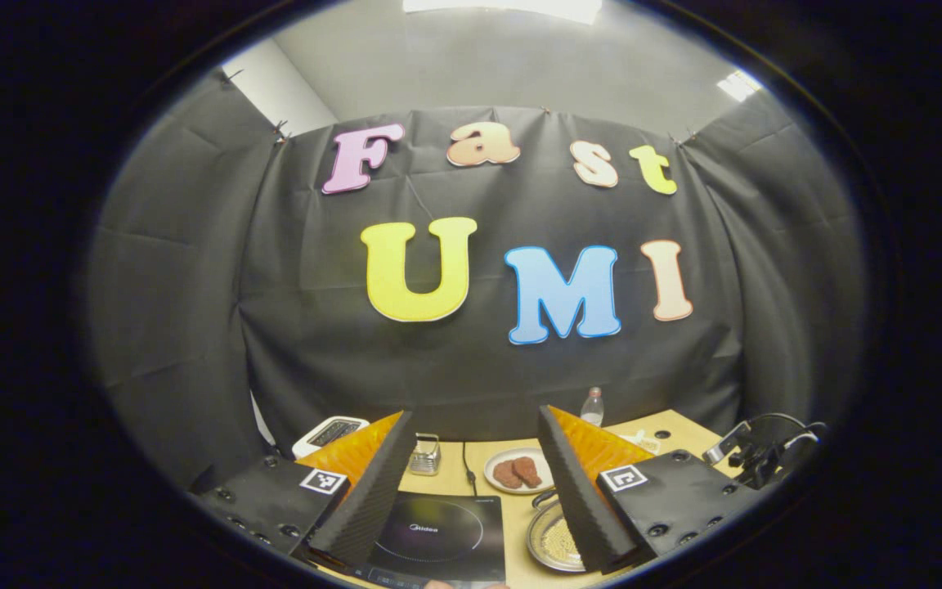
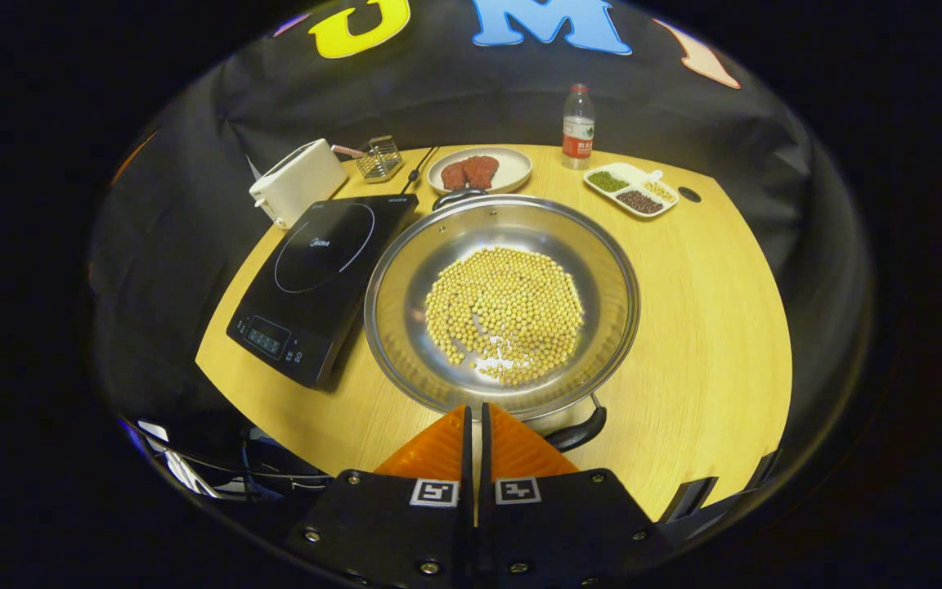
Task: First push the handle of the pot to place it horizontally, then grasp the pot with both hands and set it on the induction cooktop.
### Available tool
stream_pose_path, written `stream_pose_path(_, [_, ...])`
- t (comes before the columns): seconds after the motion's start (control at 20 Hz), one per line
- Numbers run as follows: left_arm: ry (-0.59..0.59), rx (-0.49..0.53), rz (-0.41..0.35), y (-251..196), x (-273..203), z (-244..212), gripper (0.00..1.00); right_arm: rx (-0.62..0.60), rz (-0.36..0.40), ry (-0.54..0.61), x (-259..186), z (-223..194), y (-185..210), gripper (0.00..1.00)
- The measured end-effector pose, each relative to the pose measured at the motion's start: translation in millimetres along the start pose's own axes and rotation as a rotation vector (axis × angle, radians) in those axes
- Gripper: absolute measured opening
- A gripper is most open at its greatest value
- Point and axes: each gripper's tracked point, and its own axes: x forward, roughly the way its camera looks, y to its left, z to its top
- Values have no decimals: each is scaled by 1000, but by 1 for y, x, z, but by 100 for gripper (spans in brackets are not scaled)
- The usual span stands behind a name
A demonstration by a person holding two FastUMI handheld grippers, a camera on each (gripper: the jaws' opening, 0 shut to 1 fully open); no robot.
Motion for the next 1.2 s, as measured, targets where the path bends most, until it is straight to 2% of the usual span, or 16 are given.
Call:
stream_pose_path(0.4, [13, 9, 11, 6, 3, -3, 95, 37, -4, 125, 22, -32, -4, 2])
stream_pose_path(0.8, [17, 11, 10, 6, 4, -7, 95, 66, -24, 145, 33, -44, -17, 1])
stream_pose_path(1.2, [16, 12, 13, 5, 5, -7, 95, 116, -75, 105, 35, -39, -39, 1])
